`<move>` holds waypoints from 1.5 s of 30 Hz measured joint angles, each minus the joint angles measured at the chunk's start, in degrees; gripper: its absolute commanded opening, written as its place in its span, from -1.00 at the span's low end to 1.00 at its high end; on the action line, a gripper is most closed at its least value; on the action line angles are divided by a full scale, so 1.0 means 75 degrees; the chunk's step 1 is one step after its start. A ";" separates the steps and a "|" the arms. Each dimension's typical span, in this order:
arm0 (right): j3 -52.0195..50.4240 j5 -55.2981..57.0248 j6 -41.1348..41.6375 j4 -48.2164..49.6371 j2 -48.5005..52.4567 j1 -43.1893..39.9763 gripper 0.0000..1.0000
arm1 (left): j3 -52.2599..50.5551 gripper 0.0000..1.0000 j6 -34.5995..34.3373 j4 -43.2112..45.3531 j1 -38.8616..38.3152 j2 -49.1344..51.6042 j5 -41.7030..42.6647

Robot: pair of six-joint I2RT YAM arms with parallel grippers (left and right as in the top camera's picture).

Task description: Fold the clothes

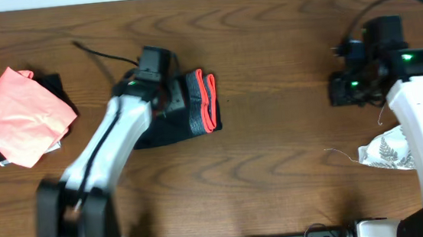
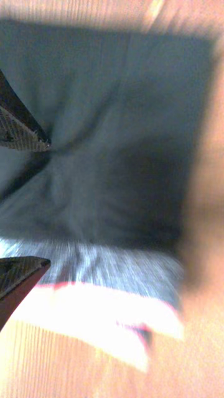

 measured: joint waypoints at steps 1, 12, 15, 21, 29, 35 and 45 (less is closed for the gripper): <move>0.0000 -0.0050 -0.0073 0.0102 0.0000 0.0178 -0.97 | 0.0003 0.11 0.0009 -0.0058 0.0058 -0.0449 -0.0050; 0.0032 -0.0058 -0.0836 0.3593 0.0962 0.3092 -0.97 | 0.0079 0.37 -0.1032 -0.1784 0.2250 -0.2532 -0.0265; 0.0055 0.0017 -0.1000 0.4806 0.1920 0.3488 -0.97 | 0.0079 0.37 -0.1233 -0.1967 0.2573 -0.2530 -0.0152; 0.0041 0.0017 -0.1215 0.7032 0.3888 0.3937 -0.97 | 0.0079 0.37 -0.1390 -0.2136 0.2626 -0.2509 -0.0041; 0.0038 0.0009 -0.1262 0.8550 0.4334 0.4354 -0.98 | 0.0076 0.37 -0.1349 -0.2151 0.2626 -0.2398 0.0026; 0.0038 0.0370 -0.1265 0.8594 0.4334 0.4479 -0.97 | 0.0079 0.37 -0.1326 -0.2151 0.2626 -0.2127 0.0052; 0.0140 0.0871 -0.1285 0.8588 0.4334 0.4473 -0.97 | 0.0079 0.38 -0.1326 -0.2133 0.2626 -0.1953 0.0073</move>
